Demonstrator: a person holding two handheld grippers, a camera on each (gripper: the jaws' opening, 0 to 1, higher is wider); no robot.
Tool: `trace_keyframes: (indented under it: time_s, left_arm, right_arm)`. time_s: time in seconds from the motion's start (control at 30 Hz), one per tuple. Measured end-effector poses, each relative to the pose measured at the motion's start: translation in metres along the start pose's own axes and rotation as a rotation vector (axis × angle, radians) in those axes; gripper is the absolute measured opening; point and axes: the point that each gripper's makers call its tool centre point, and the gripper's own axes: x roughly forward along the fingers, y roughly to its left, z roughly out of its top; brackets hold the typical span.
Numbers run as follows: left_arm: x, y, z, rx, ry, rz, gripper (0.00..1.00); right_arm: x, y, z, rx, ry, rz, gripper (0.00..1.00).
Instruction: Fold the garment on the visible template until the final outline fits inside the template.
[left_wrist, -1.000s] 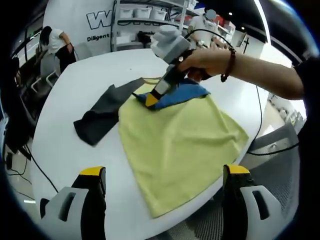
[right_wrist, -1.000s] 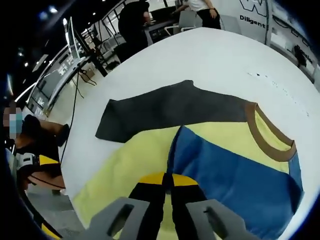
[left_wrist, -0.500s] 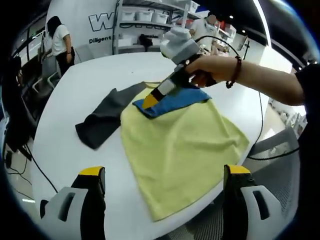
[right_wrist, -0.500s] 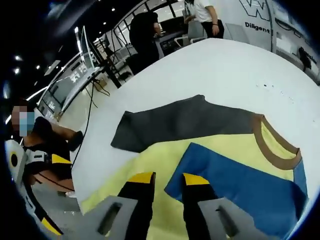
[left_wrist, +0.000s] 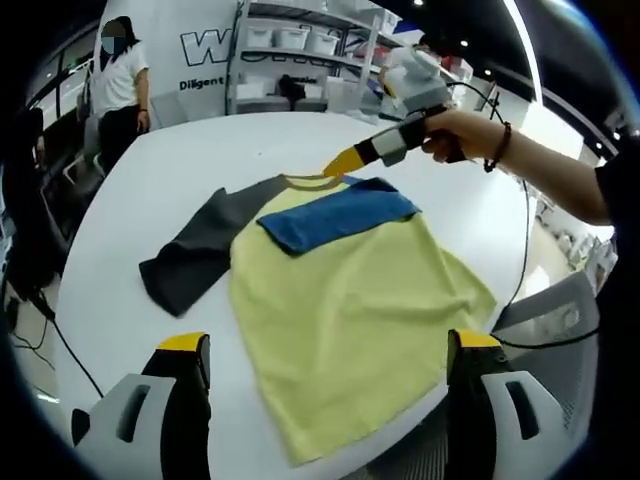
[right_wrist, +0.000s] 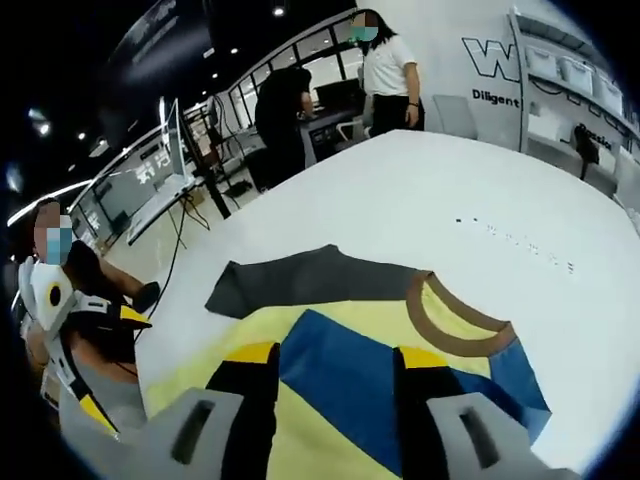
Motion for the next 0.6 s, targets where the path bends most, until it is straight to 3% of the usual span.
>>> trace_keyframes:
  time_s: [0.13, 0.2, 0.37, 0.6]
  left_arm:
    - [0.008, -0.012, 0.001, 0.016, 0.014, -0.038, 0.99]
    - [0.012, -0.018, -0.001, 0.026, 0.024, -0.051, 0.99]
    - [0.016, -0.026, -0.002, 0.038, 0.026, -0.073, 0.99]
    - [0.016, -0.027, -0.004, 0.031, 0.032, -0.075, 0.99]
  right_arm:
    - [-0.019, -0.023, -0.009, -0.038, -0.003, -0.042, 0.47]
    - [-0.026, -0.043, -0.011, -0.095, -0.005, -0.097, 0.46]
    - [-0.039, -0.066, -0.025, -0.131, 0.037, -0.125, 0.48]
    - [-0.051, -0.092, -0.045, -0.001, 0.042, -0.136, 0.48]
